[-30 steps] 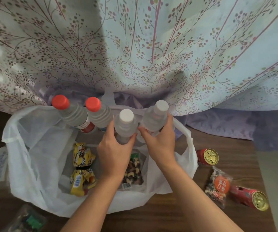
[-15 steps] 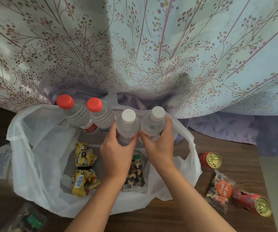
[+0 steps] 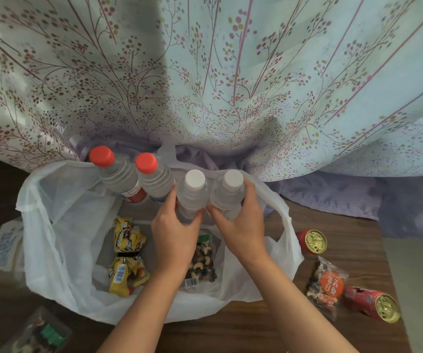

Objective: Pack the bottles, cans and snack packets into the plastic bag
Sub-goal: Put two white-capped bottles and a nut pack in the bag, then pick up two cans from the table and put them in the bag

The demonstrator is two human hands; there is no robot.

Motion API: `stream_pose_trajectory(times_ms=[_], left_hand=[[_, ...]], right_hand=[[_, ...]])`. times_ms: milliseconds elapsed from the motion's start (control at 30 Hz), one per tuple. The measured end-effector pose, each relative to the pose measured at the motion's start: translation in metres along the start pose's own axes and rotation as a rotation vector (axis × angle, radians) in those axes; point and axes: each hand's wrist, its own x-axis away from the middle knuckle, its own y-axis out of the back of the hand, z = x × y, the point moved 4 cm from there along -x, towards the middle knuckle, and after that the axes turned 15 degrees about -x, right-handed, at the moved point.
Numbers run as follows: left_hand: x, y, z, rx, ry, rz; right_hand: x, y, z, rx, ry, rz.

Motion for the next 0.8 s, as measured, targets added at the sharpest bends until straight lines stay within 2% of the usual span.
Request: stream_pose_trajectory(times_ms=[167, 367, 500, 633, 800], left_hand=[[0.004, 0.010, -0.004, -0.084, -0.020, -0.021], [0.012, 0.030, -0.013, -0.038, -0.052, -0.043], [0.020, 0.054, -0.025, -0.088, -0.072, -0.062], [0.032, 0.090, -0.040, -0.209, -0.166, -0.092], [0.039, 0.133, -0.047, -0.372, -0.307, -0.047]], right_hand=[[0.007, 0.006, 0.016, 0.024, 0.038, -0.022], [0.016, 0.014, 0.036, 0.041, 0.017, -0.039], [0.028, 0.019, 0.060, 0.055, 0.024, -0.025], [0.040, 0.027, 0.089, 0.151, 0.080, -0.003], [0.056, 0.049, 0.125, 0.341, 0.169, 0.045]])
